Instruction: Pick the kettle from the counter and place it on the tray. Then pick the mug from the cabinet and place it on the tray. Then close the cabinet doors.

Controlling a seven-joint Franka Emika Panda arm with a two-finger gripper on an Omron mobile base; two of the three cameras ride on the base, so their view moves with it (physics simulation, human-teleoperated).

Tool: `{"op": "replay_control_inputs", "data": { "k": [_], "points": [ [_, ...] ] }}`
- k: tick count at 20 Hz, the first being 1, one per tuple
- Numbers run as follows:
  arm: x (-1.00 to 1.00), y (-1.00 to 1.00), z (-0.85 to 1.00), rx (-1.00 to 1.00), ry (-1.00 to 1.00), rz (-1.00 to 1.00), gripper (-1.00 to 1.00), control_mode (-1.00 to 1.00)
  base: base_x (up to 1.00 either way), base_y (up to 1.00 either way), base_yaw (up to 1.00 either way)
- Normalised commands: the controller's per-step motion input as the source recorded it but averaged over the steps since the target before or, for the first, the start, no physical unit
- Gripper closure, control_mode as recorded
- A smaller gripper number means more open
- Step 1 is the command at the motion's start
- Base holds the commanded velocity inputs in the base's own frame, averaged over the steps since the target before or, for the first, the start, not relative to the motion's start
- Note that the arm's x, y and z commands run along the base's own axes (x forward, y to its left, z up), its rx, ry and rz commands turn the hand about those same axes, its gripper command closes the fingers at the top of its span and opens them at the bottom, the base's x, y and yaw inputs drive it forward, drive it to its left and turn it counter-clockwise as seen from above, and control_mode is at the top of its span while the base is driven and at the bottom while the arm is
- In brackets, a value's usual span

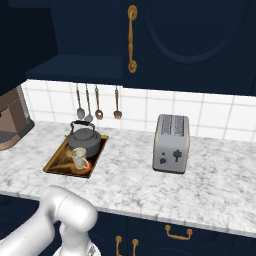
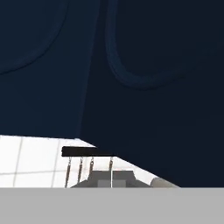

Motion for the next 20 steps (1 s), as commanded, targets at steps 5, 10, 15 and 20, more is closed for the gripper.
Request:
{"op": "replay_control_inputs", "data": {
  "k": [5,10,15,20],
  "points": [
    [-0.04,-0.60,0.49,0.00,-0.03,-0.01,1.00,-1.00,0.00,0.00,0.00],
    [0.00,-0.57,0.52,0.00,0.00,-0.04,1.00,-1.00,0.00,0.00,0.00],
    [0.25,-0.62,0.26,0.00,0.00,0.00,1.00,-1.00,0.00,0.00,0.00],
    [0.41,-0.64,0.18,0.00,0.00,0.00,1.00,-1.00,0.00,0.00,0.00]
  ]
}}
